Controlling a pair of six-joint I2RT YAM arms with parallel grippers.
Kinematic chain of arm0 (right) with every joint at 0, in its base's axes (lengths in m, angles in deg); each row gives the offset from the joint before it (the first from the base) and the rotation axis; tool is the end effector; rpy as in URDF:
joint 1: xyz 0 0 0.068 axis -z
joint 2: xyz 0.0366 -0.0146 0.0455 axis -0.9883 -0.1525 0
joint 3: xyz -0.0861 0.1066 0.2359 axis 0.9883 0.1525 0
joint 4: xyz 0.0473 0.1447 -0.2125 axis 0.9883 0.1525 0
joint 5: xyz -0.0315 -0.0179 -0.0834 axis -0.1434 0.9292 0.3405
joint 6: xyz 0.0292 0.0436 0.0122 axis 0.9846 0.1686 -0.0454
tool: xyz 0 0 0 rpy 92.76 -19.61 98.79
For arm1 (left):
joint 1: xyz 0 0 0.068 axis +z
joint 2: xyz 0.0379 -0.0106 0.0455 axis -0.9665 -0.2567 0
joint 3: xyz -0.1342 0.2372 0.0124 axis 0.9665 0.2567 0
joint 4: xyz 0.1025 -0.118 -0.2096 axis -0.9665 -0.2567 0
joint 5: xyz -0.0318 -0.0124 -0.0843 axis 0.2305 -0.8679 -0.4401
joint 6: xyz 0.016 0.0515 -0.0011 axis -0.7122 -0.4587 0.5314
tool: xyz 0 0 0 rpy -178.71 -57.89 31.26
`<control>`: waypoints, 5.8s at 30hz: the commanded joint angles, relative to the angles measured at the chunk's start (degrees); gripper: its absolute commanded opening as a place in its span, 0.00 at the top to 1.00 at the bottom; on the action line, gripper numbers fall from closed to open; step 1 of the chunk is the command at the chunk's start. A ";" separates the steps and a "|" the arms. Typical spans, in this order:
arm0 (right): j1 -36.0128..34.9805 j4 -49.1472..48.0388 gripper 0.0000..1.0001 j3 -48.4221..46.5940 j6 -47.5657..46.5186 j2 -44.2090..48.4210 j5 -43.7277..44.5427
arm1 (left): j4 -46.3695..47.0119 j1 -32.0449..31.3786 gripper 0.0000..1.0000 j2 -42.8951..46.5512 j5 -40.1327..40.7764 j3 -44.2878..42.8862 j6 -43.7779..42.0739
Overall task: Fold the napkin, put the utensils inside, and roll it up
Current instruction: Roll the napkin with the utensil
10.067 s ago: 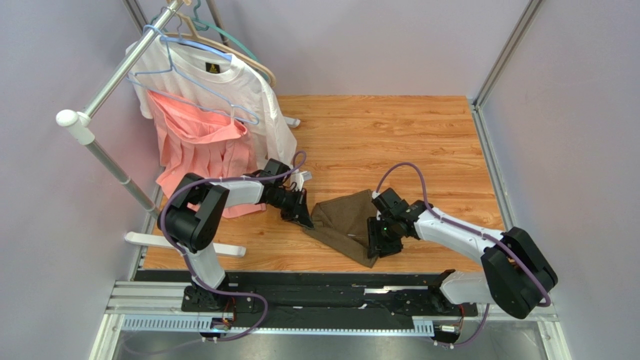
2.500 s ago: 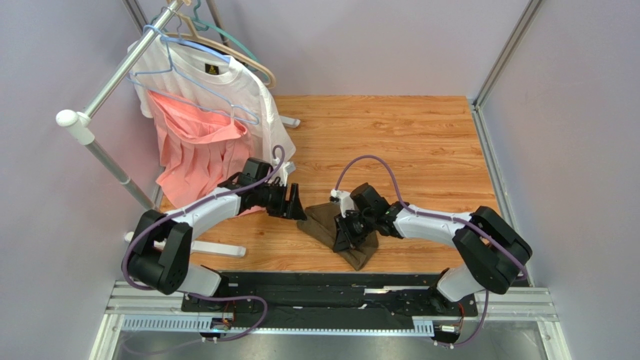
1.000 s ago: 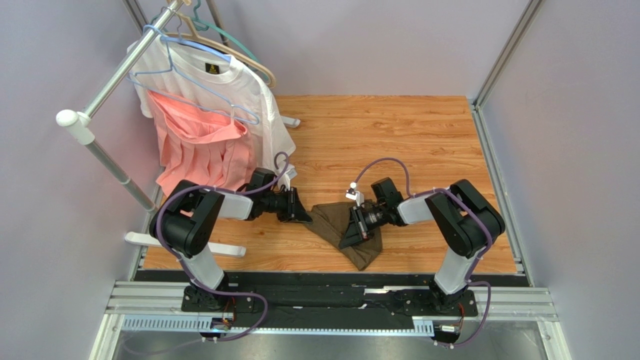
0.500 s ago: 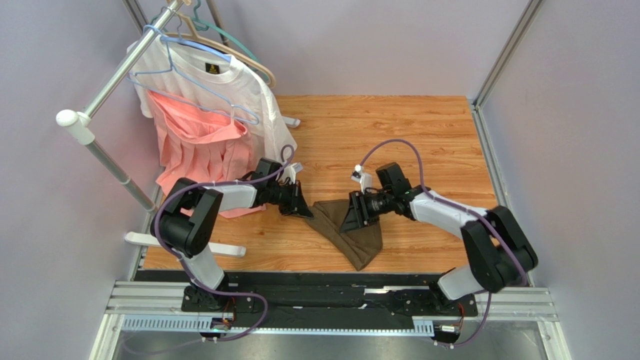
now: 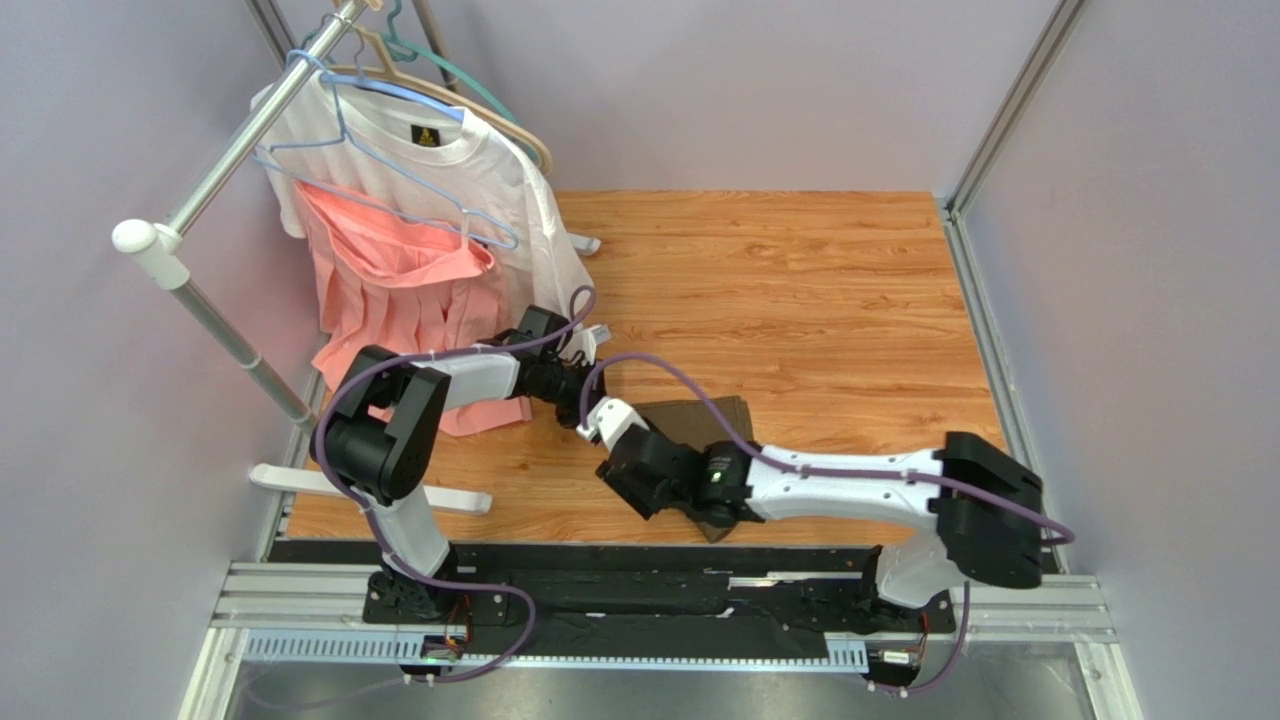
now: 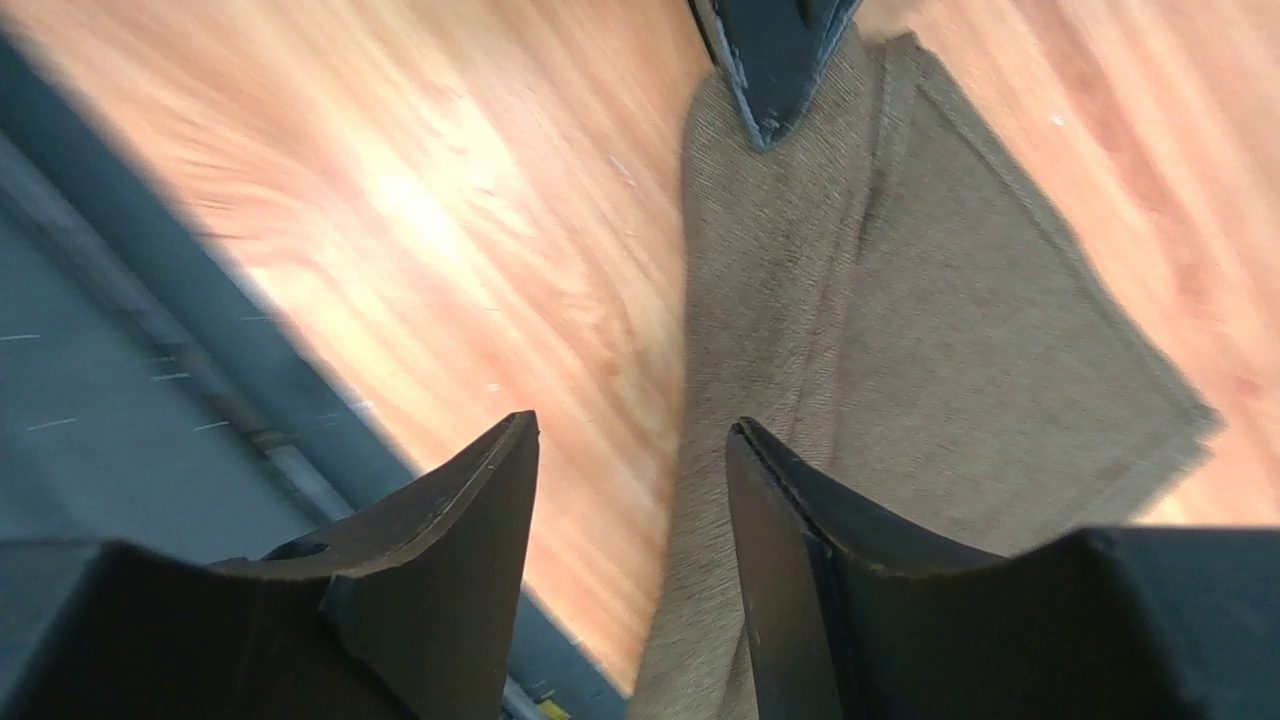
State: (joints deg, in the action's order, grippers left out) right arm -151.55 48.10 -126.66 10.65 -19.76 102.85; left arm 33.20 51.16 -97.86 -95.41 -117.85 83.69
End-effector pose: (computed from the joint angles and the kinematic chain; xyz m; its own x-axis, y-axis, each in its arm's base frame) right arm 0.1096 0.2784 0.2232 -0.4105 -0.6341 -0.6553 -0.7890 0.6073 -0.0933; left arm 0.2806 -0.1507 0.1345 -0.9798 0.1009 -0.1727 0.1958 0.6584 -0.7267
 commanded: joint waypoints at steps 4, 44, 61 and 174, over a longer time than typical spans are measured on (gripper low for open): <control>-6.84 2.59 0.46 -2.87 -3.41 -10.07 25.43 | -3.55 -0.03 1.00 -0.43 0.82 -1.25 -3.00; 14.85 -11.37 1.00 9.44 5.56 -5.77 -34.12 | 4.08 2.26 0.27 22.23 9.09 9.90 0.51; 28.75 -31.24 1.00 19.02 13.20 -11.04 -55.25 | 24.92 2.17 0.26 21.63 1.62 20.29 3.05; -9.03 30.52 0.30 -7.95 30.26 2.17 4.20 | 8.67 -0.12 1.00 5.10 0.12 9.30 -0.01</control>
State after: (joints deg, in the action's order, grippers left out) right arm -154.74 71.32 -126.79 41.84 -12.81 91.39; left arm 43.62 51.16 -91.76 -96.74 -107.41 85.73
